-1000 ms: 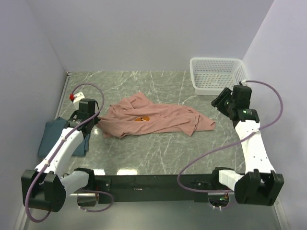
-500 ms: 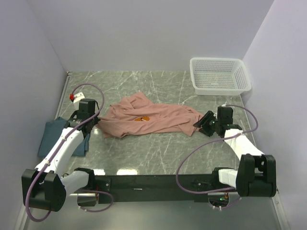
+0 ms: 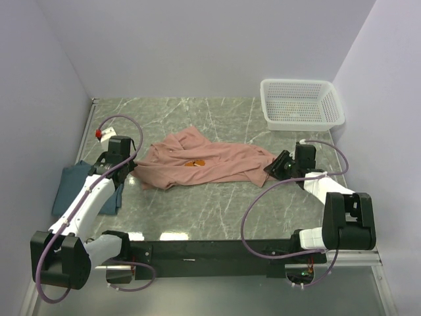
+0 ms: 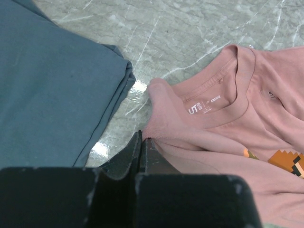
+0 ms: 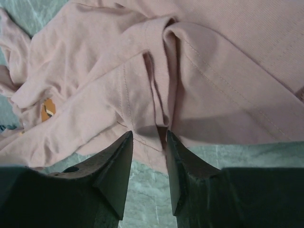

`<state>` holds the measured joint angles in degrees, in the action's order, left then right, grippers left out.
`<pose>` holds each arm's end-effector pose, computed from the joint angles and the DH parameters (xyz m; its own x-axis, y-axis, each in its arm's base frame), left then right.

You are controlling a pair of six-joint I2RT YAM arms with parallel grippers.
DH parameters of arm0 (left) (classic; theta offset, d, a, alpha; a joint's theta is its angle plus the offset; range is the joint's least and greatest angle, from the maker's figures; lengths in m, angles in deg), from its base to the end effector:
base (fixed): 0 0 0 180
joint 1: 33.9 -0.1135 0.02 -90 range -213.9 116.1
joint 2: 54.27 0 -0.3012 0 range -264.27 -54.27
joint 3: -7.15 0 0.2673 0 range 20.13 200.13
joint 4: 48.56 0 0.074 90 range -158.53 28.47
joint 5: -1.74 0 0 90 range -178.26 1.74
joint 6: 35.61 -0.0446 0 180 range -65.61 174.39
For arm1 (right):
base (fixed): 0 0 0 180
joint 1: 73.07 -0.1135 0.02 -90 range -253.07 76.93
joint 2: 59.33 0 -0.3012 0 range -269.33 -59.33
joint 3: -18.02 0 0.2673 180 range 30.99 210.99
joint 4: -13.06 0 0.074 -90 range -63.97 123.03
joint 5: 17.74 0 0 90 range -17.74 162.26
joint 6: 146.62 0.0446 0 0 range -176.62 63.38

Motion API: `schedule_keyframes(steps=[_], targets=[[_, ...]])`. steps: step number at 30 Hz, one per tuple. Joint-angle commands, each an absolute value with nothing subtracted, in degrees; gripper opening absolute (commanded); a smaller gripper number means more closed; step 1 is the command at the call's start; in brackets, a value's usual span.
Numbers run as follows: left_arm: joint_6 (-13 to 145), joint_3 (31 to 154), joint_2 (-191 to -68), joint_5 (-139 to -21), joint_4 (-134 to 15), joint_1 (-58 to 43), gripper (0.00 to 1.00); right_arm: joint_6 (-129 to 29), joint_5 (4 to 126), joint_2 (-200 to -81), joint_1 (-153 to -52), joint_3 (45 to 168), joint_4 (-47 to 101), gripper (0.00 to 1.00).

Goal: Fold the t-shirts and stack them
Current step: Flatten the tshirt out

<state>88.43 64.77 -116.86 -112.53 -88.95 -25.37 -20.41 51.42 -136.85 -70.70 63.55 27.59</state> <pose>0.2284 -0.0157 0.2761 -0.4989 -0.4412 -0.7460 -0.5185 0.8416 -0.1510 0.2617 0.0051 0.1820 -0.7066 0.5818 -0.4027 0.2621 0.7439 0.6148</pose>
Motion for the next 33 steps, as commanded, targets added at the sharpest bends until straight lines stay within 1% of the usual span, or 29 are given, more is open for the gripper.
schedule_keyframes(steps=[1,8,10,14,17,20,24,33], targets=[[87.8,65.0,-117.1,-112.3,-87.9,-25.8,0.01,-22.2,49.2,-137.3,-71.1,63.9,23.7,0.41],[87.8,64.9,-117.1,-112.2,-87.8,-26.0,0.01,-23.4,47.6,-138.1,-71.1,64.6,25.5,0.4],[87.8,65.0,-117.3,-112.2,-87.8,-26.0,0.01,-23.6,49.2,-137.1,-71.1,64.5,25.7,0.41],[87.8,64.9,-117.1,-112.3,-87.8,-26.1,0.01,-24.4,54.6,-134.4,-71.1,64.9,30.7,0.45],[87.8,64.8,-117.0,-112.3,-87.8,-26.2,0.01,-24.8,56.2,-131.9,-71.2,65.3,33.0,0.45],[87.8,65.0,-117.2,-112.0,-87.8,-26.2,0.01,-25.3,54.8,-130.2,-71.5,64.9,32.9,0.45],[87.8,64.9,-117.0,-112.0,-87.8,-26.2,0.01,-25.0,51.5,-131.0,-72.0,64.2,31.7,0.44],[87.8,64.7,-116.9,-111.9,-87.7,-26.2,0.01,-23.5,48.3,-136.4,-72.3,63.7,27.4,0.41]])
